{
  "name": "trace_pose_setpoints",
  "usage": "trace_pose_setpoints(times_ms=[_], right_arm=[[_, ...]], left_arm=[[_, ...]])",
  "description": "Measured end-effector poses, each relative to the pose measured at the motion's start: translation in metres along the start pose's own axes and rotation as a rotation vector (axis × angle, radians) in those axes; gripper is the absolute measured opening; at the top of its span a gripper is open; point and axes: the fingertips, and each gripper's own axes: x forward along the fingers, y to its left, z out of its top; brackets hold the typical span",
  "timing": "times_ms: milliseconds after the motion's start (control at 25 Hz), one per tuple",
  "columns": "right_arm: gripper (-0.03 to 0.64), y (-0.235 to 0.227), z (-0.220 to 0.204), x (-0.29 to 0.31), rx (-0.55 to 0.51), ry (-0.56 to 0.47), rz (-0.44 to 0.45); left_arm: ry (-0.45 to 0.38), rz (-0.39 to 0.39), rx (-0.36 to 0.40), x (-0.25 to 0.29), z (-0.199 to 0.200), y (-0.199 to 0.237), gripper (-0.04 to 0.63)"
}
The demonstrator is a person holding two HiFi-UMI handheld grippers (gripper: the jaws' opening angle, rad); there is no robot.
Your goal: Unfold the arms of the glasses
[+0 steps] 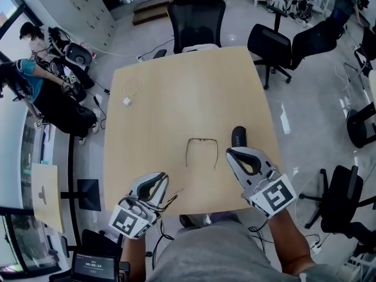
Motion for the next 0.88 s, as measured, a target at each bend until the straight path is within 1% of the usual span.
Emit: trace_pose_setpoints(times_ms=[120,280,440,600,720,880], right_arm=[[0.008,0.013,0.019,-0.019,-0.036,-0.041,-0.055],[0.008,0.057,0.031,-0.04,-0.05,-0.063,-0.107],[0.008,0.116,0.041,-0.071,-0.06,-0.078,-0.158],[0.008,0.177,0.056,-0.12,-0.055,-0.113,-0.215],[0.008,0.223,0.062,-0.156,-0.052,-0.12,-0.259],[0.008,0.304,0.061,-0.188,-0.04,-0.086,-0.319]], left_arm=[[-0.05,-0.001,0.03,-0.026,0.019,-0.011,0.028],[-0.098,-0.009,0.046,-0.074,0.029,-0.025,0.028],[-0.128,-0.036,0.044,-0.128,0.03,-0.054,0.028],[-0.155,-0.054,0.092,-0.19,0.036,-0.093,0.028],[-0.198,-0.08,0.12,-0.229,0.046,-0.118,0.028],[-0.227,-0.123,0.102,-0.294,0.053,-0.142,0.028]])
